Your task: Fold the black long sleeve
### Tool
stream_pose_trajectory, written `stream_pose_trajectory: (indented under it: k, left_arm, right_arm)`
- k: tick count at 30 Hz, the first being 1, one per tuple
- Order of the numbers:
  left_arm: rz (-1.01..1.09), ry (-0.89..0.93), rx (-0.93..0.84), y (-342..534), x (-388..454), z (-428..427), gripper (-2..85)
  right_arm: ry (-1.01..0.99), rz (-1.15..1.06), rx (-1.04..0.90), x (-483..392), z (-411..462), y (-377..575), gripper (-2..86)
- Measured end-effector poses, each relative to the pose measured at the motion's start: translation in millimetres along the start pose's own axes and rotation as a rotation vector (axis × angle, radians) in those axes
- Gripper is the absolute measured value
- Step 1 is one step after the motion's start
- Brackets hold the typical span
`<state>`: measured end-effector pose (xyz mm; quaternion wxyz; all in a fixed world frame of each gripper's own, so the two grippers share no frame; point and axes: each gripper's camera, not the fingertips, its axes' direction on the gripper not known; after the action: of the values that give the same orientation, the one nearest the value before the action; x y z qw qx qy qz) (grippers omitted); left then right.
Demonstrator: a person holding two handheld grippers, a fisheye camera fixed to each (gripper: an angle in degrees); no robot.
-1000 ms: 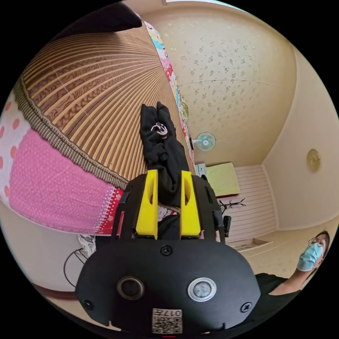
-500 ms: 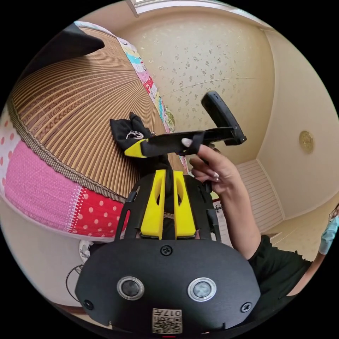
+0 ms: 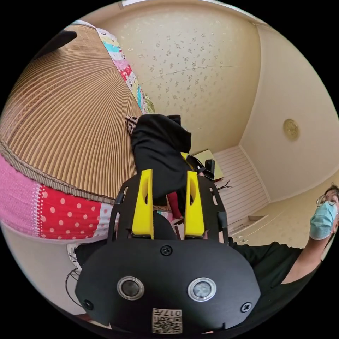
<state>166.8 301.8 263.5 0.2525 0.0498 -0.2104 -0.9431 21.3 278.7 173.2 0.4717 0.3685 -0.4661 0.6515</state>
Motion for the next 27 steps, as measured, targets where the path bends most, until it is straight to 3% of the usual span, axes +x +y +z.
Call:
stream_pose_trajectory:
  k: [4,9,12,16,20,24,27]
  left_arm:
    - [-0.033,-0.106,-0.233,-25,-11,79,15.9]
    - [-0.102,-0.339,-0.47,-40,-36,142,16.1]
    - [-0.145,-0.383,-0.547,-43,-51,154,12.3]
    - [-0.225,-0.202,-0.727,-20,-67,189,5.7]
    - [-0.114,-0.253,-0.743,-2,-22,188,4.7]
    - [-0.047,-0.244,-0.756,34,16,176,4.3]
    - [-0.001,-0.207,-0.747,66,33,170,4.2]
  right_arm:
    - [0.172,0.24,0.123,89,-69,92,8.4]
    - [0.21,0.241,0.132,92,-92,189,11.5]
    - [0.049,0.245,0.092,92,-88,230,13.1]
    - [-0.321,0.343,0.096,111,-71,263,16.8]
    - [-0.629,0.5,0.187,145,-59,278,21.5]
    - [-0.736,0.624,0.248,174,-61,282,21.3]
    - [-0.778,0.608,0.229,175,-57,279,15.2]
